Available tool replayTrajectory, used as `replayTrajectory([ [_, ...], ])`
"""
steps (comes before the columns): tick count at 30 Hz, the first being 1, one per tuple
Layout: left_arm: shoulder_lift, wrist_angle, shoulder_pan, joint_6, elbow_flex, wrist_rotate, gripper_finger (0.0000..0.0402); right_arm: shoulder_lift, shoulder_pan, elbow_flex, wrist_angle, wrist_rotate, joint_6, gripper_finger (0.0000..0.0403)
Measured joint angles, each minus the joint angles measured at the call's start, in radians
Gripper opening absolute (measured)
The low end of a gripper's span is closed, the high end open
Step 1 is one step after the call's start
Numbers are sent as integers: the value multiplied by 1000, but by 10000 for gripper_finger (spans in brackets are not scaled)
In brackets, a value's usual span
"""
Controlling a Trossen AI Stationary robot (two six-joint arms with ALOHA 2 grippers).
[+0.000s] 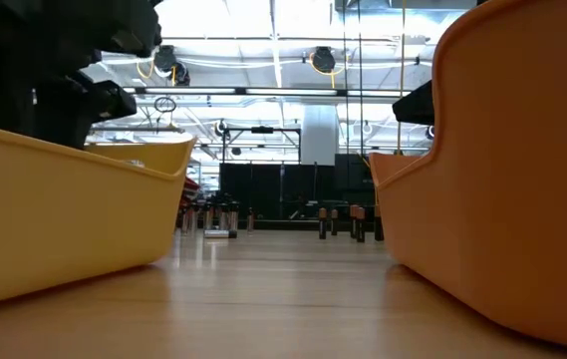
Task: Sort batteries
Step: Put the silver battery into the yellow bin
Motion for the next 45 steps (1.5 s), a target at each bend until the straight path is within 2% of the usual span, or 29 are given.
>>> replayTrajectory([
  [10, 0, -68, 52, -34, -73, -11, 165, 0, 0, 0, -7, 0, 4, 82],
  [22, -8, -218, 83, -56, -77, -80, 166, 0, 0, 0, -9, 0, 1, 82],
  [26, -50, -244, 82, -55, -63, -80, 166, 0, 2, 0, -9, 0, 7, 82],
  [32, -176, -322, 74, -80, -24, -83, 166, 0, 7, 0, -8, 1, 17, 82],
  [34, -225, -319, 74, -74, -17, -114, 166, 0, 6, 0, -8, 5, 32, 82],
  [39, -300, -309, 107, -27, -26, -277, 166, 36, 7, 23, -5, 15, 64, 82],
  [42, -315, -302, 156, 32, -41, -332, 166, 103, 10, 101, -7, 10, 37, 82],
  [45, -320, -270, 226, 104, -46, -338, 166, 174, 16, 201, -50, -3, -15, 82],
])
